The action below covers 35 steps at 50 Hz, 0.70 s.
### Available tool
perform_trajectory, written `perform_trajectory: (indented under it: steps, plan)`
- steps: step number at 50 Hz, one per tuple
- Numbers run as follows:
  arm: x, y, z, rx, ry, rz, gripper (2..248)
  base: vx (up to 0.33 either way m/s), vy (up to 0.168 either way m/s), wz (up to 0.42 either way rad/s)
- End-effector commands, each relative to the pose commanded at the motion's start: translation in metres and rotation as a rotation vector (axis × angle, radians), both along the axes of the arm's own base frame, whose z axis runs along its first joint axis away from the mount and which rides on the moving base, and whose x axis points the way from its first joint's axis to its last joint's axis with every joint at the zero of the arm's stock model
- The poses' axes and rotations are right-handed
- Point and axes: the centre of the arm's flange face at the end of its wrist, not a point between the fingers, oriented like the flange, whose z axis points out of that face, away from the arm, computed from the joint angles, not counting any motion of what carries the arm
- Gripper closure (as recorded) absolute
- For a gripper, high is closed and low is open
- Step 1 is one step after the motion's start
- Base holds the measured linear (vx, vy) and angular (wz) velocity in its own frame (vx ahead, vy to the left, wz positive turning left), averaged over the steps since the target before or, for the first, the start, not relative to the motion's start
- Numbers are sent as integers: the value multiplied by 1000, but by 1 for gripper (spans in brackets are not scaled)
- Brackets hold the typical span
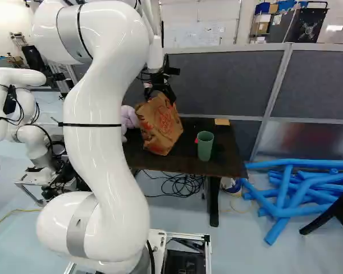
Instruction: Pick up the bag on the ground and place it on the table
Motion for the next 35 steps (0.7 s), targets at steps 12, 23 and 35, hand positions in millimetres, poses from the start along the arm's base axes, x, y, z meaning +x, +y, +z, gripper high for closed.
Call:
perform_trajectory:
  steps: [12, 23, 35]
  plan:
    - [-7, 3, 18, 0, -21, 6, 3, 0, 0, 0]
    - [-16, 6, 34, 1, -16, 10, 3, 0, 0, 0]
    - [-28, 6, 51, 1, 10, 13, 3, 0, 0, 0]
